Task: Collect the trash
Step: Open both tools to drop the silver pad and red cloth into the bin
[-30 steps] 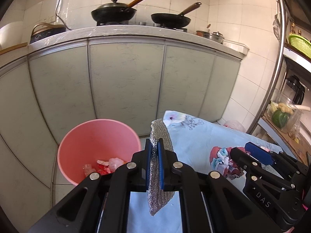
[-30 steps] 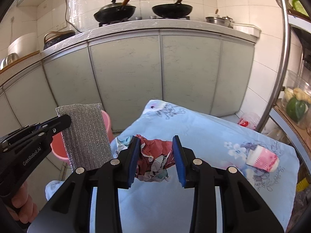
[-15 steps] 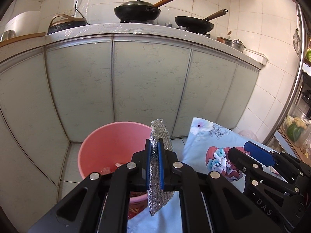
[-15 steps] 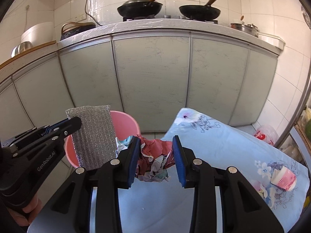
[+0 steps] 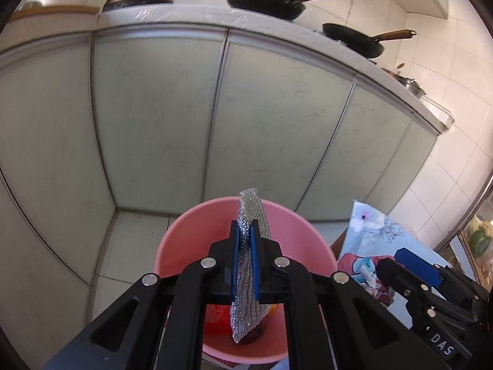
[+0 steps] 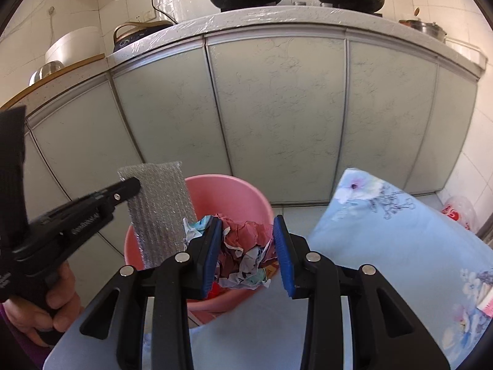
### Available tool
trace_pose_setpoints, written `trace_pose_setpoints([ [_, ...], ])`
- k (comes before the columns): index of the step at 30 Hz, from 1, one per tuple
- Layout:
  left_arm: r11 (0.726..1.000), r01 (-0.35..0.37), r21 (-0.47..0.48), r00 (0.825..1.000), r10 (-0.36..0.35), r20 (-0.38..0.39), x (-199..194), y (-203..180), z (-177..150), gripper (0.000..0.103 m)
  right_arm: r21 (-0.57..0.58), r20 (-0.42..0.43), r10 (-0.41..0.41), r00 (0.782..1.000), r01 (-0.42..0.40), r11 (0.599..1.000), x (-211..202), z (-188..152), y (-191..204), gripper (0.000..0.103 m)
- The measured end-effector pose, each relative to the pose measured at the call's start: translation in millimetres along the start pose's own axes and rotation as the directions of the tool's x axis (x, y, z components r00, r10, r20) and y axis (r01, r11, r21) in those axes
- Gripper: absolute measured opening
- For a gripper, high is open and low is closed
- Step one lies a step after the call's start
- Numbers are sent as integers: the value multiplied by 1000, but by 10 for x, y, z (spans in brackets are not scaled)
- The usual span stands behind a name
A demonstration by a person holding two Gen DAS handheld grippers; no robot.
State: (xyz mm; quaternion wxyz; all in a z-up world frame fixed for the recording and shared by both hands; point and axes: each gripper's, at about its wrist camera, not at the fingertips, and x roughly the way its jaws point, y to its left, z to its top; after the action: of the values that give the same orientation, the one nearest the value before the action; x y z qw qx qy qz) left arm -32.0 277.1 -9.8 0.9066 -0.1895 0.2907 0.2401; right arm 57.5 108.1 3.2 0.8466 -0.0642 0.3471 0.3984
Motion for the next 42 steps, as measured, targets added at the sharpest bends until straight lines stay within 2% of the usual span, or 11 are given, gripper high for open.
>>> trace_pose_setpoints([
  [6, 999, -41, -10, 997, 40, -69, 298, 133, -145, 6, -32, -50, 3, 999, -5, 999, 323, -49, 150, 35],
  [11, 998, -62, 21, 995, 64, -81, 387, 117, -201, 7, -66, -95, -8, 995, 2, 998, 538, -144, 237, 35],
  [20, 996, -78, 41, 993, 81, -90, 443, 137, -266, 7, -98, -129, -21, 991, 8, 995, 671, -278, 338, 35],
  [25, 996, -84, 26, 990, 86, -110, 462, 176, -308, 9, -123, -127, -39, 991, 23, 992, 663, -290, 385, 41],
  [28, 996, -88, 20, 989, 89, -116, 468, 188, -314, 20, -119, -131, -40, 991, 24, 993, 657, -288, 384, 44],
  [30, 997, -82, 11, 990, 83, -112, 450, 203, -306, 38, -110, -130, -32, 991, 17, 994, 644, -283, 370, 47],
  [32, 997, -73, -1, 992, 73, -107, 427, 213, -293, 44, -102, -128, -33, 991, 20, 995, 628, -273, 357, 48],
  [40, 998, -57, -12, 995, 56, -84, 269, 234, -242, 47, -90, -83, -36, 996, 29, 996, 412, -213, 354, 49],
  [42, 999, -51, -11, 996, 50, -79, 223, 227, -239, 48, -89, -69, -39, 997, 33, 995, 342, -205, 356, 55],
])
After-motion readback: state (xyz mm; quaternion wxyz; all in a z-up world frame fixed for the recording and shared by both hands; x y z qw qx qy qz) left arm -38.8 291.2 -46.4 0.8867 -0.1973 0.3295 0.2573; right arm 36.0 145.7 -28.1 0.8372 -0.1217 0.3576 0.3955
